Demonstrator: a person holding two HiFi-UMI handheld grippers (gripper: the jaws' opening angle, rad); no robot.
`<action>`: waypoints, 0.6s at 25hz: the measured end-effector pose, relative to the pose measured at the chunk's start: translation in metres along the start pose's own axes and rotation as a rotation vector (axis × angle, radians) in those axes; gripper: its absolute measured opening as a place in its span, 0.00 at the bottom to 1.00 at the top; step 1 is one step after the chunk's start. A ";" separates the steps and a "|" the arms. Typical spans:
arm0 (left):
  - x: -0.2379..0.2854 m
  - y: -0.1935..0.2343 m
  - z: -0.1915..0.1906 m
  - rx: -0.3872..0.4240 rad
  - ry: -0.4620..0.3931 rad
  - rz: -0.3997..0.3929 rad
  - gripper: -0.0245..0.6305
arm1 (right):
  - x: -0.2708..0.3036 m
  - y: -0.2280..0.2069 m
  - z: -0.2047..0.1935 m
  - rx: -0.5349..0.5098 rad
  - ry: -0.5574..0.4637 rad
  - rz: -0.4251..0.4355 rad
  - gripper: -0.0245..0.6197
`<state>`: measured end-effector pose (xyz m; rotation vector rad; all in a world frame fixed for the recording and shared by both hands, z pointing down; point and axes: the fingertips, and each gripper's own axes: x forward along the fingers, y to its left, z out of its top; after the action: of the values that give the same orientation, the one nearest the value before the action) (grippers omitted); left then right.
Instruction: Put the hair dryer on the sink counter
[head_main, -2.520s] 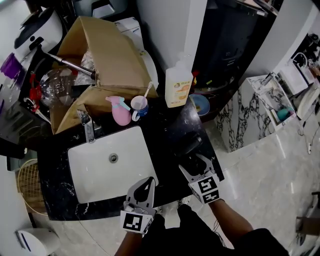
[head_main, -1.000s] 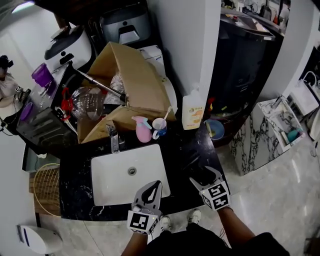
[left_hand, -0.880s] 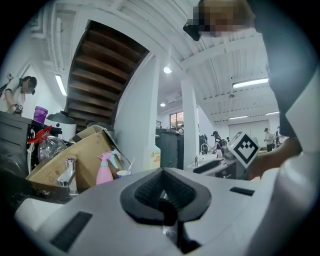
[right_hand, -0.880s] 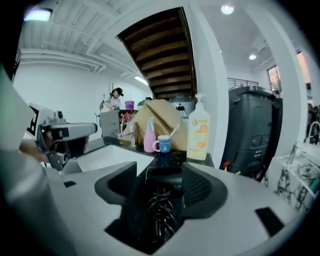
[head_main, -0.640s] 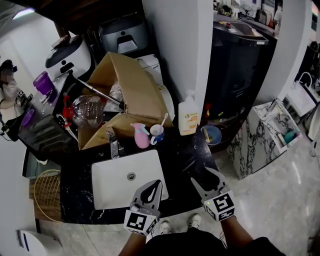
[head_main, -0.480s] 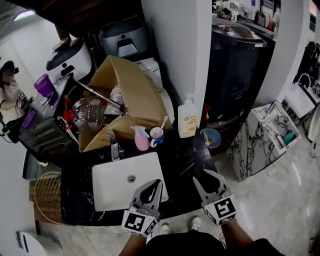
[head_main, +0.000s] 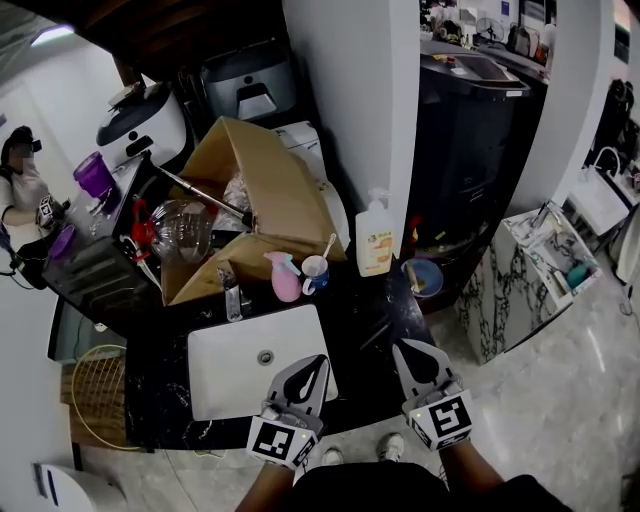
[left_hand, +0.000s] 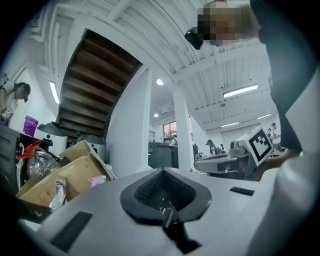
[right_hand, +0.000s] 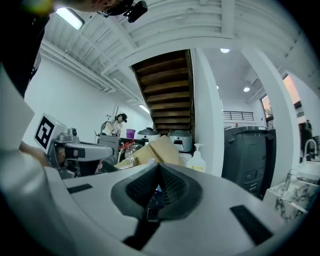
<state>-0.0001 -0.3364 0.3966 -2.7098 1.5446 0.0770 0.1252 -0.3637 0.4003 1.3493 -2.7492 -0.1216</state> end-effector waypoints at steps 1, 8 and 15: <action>-0.001 0.000 -0.001 0.002 0.003 0.004 0.04 | -0.001 0.001 0.001 -0.001 -0.004 -0.001 0.04; -0.004 -0.001 -0.007 -0.031 0.013 -0.010 0.04 | -0.001 0.005 0.006 0.001 0.001 0.001 0.04; -0.011 -0.001 -0.008 -0.019 0.009 0.002 0.04 | 0.001 0.009 0.006 -0.018 -0.012 0.011 0.04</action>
<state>-0.0045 -0.3270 0.4052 -2.7272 1.5564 0.0807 0.1169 -0.3594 0.3951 1.3327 -2.7584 -0.1531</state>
